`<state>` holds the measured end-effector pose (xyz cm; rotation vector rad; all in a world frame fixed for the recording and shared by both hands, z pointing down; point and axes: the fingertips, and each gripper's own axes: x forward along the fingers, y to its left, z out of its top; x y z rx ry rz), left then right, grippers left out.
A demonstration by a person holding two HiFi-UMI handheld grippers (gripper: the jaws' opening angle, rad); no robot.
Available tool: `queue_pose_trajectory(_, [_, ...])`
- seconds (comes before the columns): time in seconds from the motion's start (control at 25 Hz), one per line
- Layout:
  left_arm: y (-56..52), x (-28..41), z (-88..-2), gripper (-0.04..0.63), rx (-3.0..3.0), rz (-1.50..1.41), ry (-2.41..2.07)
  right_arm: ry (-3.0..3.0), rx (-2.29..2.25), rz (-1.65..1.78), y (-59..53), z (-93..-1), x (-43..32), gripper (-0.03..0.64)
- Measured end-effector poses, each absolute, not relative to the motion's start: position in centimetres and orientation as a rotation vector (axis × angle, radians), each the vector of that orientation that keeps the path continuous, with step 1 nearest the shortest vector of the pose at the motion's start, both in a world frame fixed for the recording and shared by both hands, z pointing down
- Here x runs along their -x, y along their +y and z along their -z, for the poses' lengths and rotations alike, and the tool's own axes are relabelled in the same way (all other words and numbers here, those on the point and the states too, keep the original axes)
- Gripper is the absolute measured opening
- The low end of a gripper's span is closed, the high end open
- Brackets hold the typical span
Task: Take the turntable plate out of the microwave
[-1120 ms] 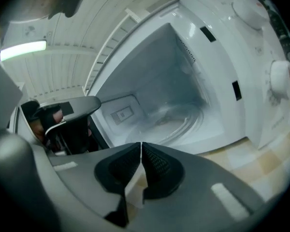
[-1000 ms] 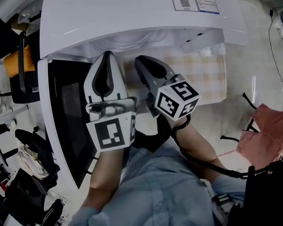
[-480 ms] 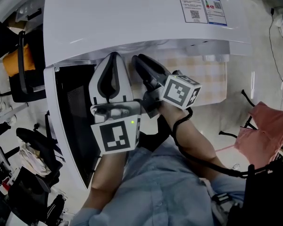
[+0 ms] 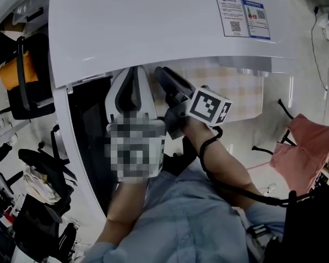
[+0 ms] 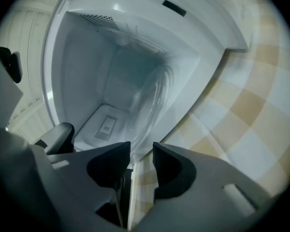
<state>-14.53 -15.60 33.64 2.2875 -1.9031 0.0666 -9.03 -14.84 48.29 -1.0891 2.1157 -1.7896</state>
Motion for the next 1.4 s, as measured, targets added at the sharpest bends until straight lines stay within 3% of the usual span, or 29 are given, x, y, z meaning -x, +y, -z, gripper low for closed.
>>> queue_pose_trajectory(0.2, [-15.5,14.6,-33.8,0.008,-2.285,-0.066,-1.888,2.001,1.059,1.813,-16.5,-48.8,9.2,0.149])
queue_pose_trajectory(0.32, [-15.6,14.8,-33.9,0.008,-2.282,-0.068,-1.886,1.989,1.049,1.811,-16.5,-48.8,9.1,0.122])
queue_pose_trajectory(0.4, [-15.6,15.0,-34.0,0.008,-2.275,-0.069,-1.890,2.010,1.021,1.777,-16.5,-48.1,9.3,0.055])
queue_pose_trajectory(0.52, [-15.6,15.1,-33.8,0.008,-2.267,-0.065,-1.899,2.022,0.990,1.738,-16.5,-47.5,9.3,0.049])
queue_pose_trajectory(1.32, [-14.0,13.2,-33.8,0.008,-2.284,-0.081,-1.890,2.021,0.980,1.723,-12.5,-48.1,7.3,0.055])
queue_pose_trajectory(1.4, [-14.2,13.3,-33.6,0.008,-2.282,-0.075,-1.898,2.019,0.997,1.729,-12.8,-48.4,7.1,0.091])
